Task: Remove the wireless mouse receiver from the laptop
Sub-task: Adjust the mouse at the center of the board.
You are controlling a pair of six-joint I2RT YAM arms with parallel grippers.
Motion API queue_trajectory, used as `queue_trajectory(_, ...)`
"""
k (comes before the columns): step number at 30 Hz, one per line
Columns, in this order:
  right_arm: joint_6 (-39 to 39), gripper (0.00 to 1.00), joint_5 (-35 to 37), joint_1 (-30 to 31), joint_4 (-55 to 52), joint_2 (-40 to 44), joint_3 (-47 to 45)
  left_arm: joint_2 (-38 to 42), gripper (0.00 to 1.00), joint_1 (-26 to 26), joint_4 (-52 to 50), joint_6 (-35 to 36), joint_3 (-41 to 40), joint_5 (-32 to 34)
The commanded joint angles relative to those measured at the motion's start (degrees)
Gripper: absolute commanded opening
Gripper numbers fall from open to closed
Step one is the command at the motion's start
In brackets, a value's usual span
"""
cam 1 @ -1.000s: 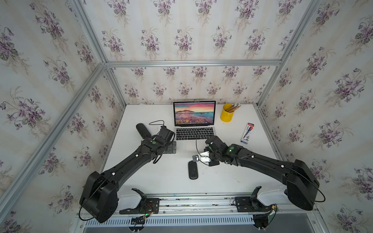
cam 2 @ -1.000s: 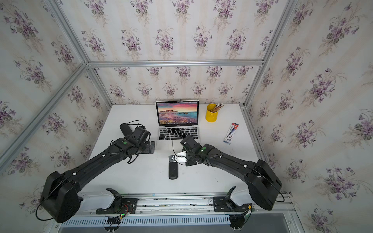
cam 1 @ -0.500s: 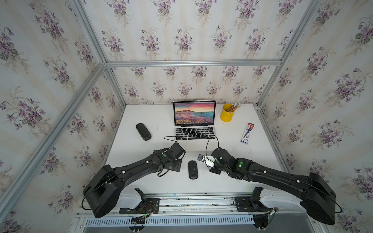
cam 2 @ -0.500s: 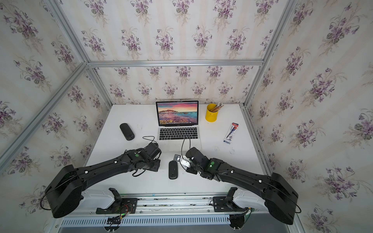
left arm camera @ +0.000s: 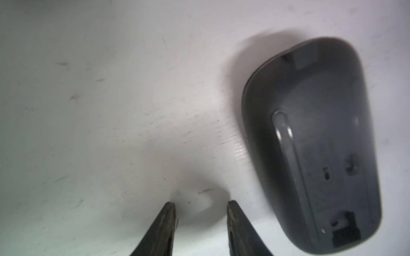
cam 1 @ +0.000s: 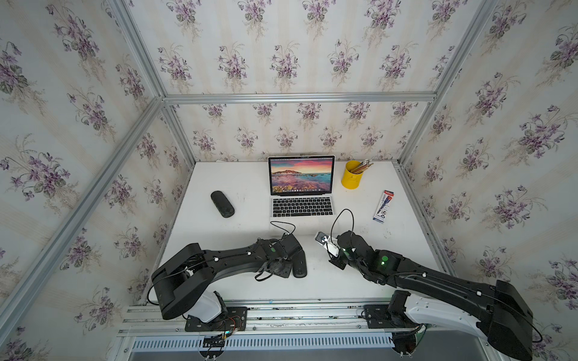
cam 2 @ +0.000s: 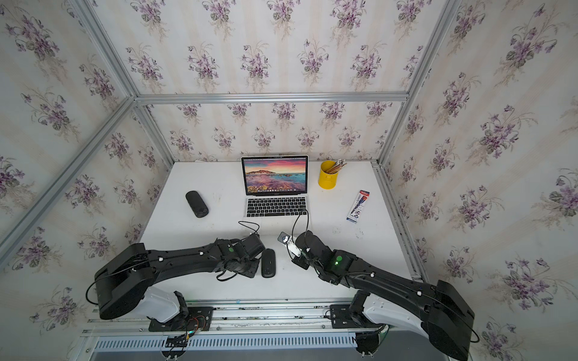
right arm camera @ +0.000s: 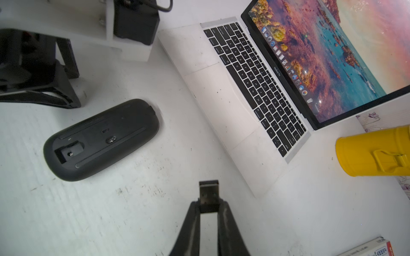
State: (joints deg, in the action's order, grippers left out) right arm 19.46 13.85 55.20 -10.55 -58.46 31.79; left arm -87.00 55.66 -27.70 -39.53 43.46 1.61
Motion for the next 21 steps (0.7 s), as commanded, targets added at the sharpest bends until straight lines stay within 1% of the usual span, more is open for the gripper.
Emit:
queue_trajectory(1,-1.2,0.00,0.6,0.0,0.2,0.1,-0.2,-1.5,0.43,1.5,0.8,-2.3,0.5,-1.8)
queue_trajectory(7,-1.3,0.00,0.2,-0.4,-0.1,0.0,-0.3,-3.6,0.43,4.0,1.2,-3.7,2.1,-2.2)
queue_trajectory(13,-0.9,0.00,-0.7,-0.6,-0.2,-0.3,-0.2,-4.4,0.44,5.3,0.6,-4.3,3.3,-2.1)
queue_trajectory(21,1.0,0.00,-4.9,-0.8,-3.9,-3.9,2.3,-3.7,0.44,5.9,-1.6,-4.6,4.7,-1.3)
